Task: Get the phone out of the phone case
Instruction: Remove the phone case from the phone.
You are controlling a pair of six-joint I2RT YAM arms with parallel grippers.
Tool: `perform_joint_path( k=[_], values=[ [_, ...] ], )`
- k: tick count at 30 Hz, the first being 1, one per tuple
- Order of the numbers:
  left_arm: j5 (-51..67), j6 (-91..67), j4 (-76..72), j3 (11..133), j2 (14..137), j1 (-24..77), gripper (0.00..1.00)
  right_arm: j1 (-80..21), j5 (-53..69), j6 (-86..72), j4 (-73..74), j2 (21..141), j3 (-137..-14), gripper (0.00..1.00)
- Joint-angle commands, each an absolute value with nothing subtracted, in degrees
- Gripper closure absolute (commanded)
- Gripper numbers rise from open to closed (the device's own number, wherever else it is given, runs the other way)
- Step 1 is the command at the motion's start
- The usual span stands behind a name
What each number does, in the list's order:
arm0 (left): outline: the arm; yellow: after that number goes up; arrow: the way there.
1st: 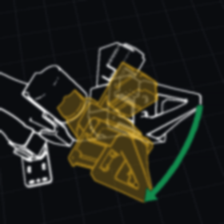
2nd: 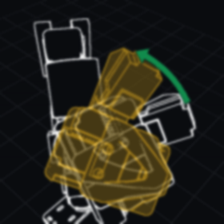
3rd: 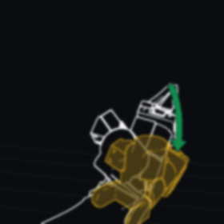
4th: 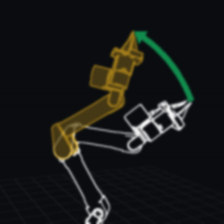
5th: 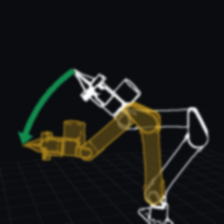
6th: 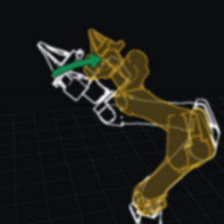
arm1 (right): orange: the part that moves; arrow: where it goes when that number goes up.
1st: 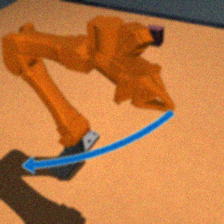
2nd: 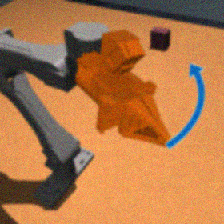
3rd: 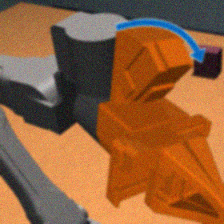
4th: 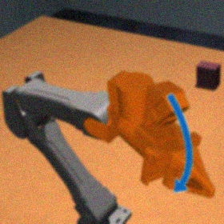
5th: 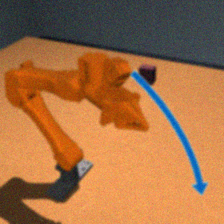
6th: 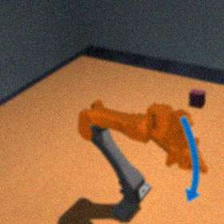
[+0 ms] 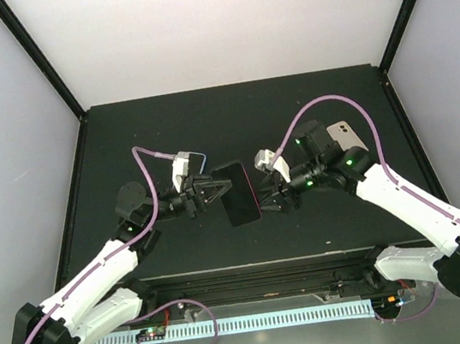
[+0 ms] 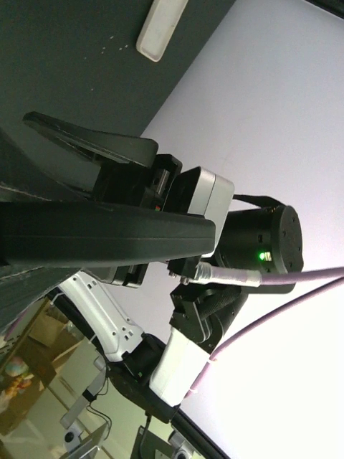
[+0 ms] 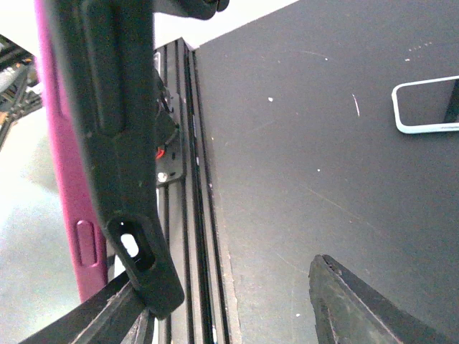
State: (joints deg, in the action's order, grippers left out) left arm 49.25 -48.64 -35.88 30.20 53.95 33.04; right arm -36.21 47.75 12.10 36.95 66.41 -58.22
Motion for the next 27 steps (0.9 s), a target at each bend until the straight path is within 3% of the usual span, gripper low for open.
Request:
perform_joint_path(
  k=[1, 9, 18, 19, 21, 23, 27],
  values=[
    [53.22, -47.09, -31.99, 29.74, 55.16, 36.24, 0.98, -35.94, 52.72, 8.47, 27.86, 67.83, -64.85, 0.41],
    [47.82, -44.81, -32.12, 29.31, 59.02, 36.84, 0.99, -35.91, 63.33, 5.12, 28.00, 69.21, -66.13, 0.52],
    [33.24, -35.59, -17.12, 39.33, 62.04, 36.55, 0.96, -34.96, 70.24, -5.86, 19.45, 68.26, -61.31, 0.86],
    [30.51, -33.52, -14.15, 41.36, 62.32, 36.47, 0.92, -34.15, 69.90, -8.74, 16.73, 67.95, -59.58, 0.90],
    [22.83, -28.75, -7.87, 45.48, 62.40, 36.39, 0.70, -31.70, 67.93, -16.05, 10.15, 67.55, -55.07, 0.98],
    [12.69, -25.52, -1.78, 48.99, 61.85, 36.31, 0.50, -28.55, 65.80, -24.57, 3.10, 67.33, -50.26, 0.99],
    [-4.12, -19.74, 2.78, 50.54, 60.45, 36.40, 0.31, -24.89, 58.78, -28.88, 0.31, 69.09, -44.86, 0.99]
  ],
)
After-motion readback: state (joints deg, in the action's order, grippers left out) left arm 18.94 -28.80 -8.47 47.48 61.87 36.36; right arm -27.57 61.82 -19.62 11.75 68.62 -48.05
